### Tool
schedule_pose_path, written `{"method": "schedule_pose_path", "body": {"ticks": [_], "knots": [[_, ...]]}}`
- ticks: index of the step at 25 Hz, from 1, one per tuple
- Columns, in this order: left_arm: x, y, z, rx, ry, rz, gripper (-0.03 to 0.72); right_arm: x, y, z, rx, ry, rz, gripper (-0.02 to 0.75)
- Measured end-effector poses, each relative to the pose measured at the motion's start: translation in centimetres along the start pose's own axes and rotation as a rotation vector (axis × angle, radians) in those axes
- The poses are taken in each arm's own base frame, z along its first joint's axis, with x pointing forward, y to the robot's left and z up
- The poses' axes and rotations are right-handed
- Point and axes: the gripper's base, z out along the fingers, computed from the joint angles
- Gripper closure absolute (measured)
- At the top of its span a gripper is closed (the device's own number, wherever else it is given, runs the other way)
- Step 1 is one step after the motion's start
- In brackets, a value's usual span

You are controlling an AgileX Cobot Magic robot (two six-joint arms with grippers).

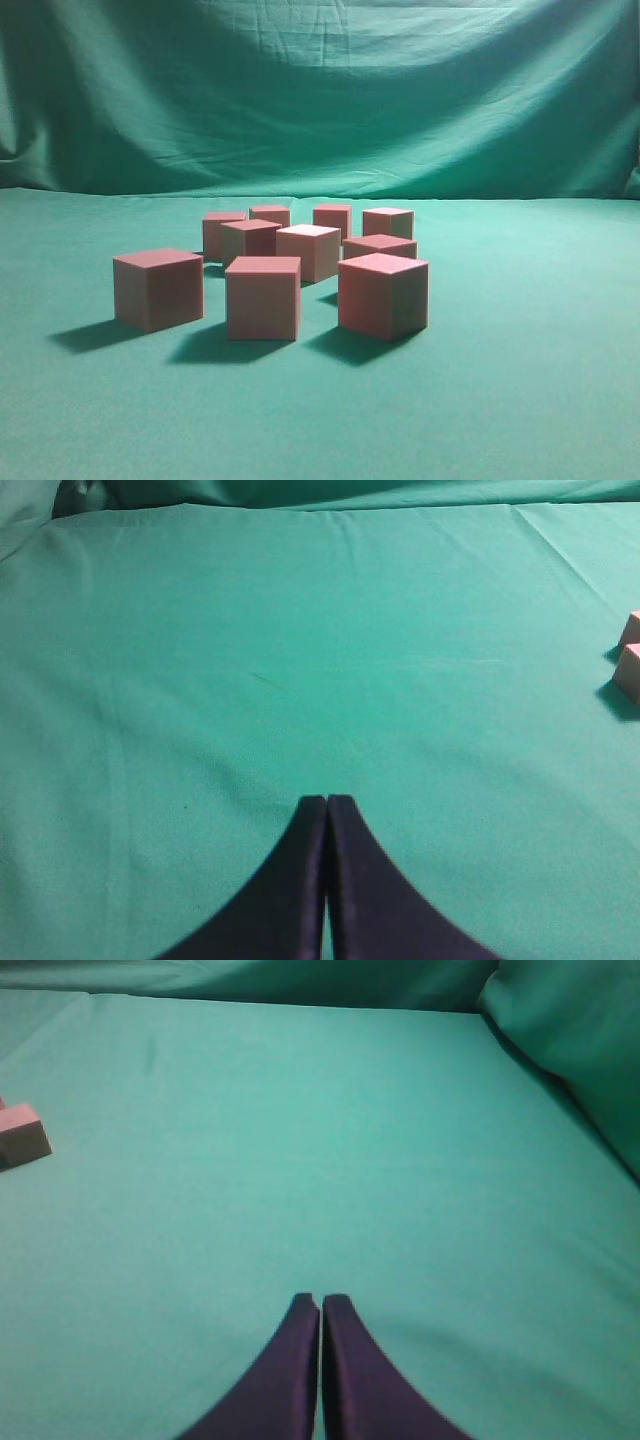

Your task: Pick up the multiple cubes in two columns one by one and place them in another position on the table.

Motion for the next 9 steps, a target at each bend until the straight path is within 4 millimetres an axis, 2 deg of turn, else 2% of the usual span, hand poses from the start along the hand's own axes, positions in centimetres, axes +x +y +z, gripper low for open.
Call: {"method": "schedule_pose_path", "body": {"ticks": [9], "knots": [[0.00, 0.00, 0.00, 0.000, 0.000, 0.000, 0.688, 0.00, 0.00, 0.00, 0.000, 0.000, -0.002, 0.738]]}}
